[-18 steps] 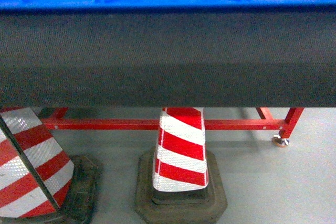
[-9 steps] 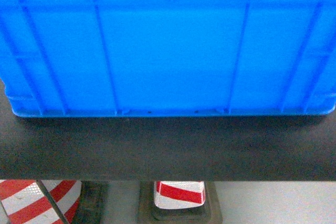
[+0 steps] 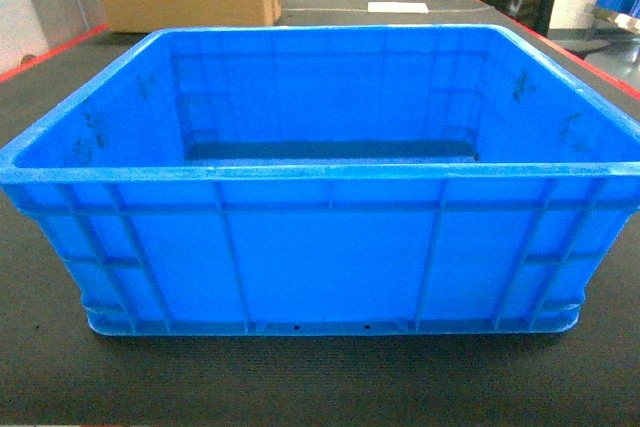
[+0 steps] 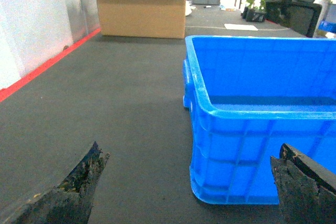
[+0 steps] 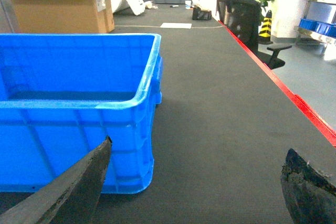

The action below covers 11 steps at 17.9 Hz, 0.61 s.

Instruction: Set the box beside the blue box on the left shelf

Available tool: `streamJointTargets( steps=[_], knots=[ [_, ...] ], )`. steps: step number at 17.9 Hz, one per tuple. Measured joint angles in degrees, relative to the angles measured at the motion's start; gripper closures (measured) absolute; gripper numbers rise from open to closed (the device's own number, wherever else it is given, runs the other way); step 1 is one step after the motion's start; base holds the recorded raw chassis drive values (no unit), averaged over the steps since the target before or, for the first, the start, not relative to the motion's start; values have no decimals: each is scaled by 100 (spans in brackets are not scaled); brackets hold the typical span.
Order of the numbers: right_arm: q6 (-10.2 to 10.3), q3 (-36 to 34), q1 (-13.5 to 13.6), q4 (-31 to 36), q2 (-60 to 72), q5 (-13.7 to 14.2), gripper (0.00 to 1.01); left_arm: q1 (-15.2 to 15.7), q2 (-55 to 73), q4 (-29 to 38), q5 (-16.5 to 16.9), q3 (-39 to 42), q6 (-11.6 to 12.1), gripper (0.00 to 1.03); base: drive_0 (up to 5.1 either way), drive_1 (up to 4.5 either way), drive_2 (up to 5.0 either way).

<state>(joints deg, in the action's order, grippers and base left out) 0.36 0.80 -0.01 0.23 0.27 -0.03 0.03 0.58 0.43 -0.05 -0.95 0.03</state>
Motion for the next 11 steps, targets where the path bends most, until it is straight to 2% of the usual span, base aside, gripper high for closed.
streamJointTargets(
  steps=[11],
  knots=[
    [-2, 0, 0, -57, 0, 2, 3, 0, 0, -72, 2, 2, 0, 5, 0, 0, 0]
  ],
)
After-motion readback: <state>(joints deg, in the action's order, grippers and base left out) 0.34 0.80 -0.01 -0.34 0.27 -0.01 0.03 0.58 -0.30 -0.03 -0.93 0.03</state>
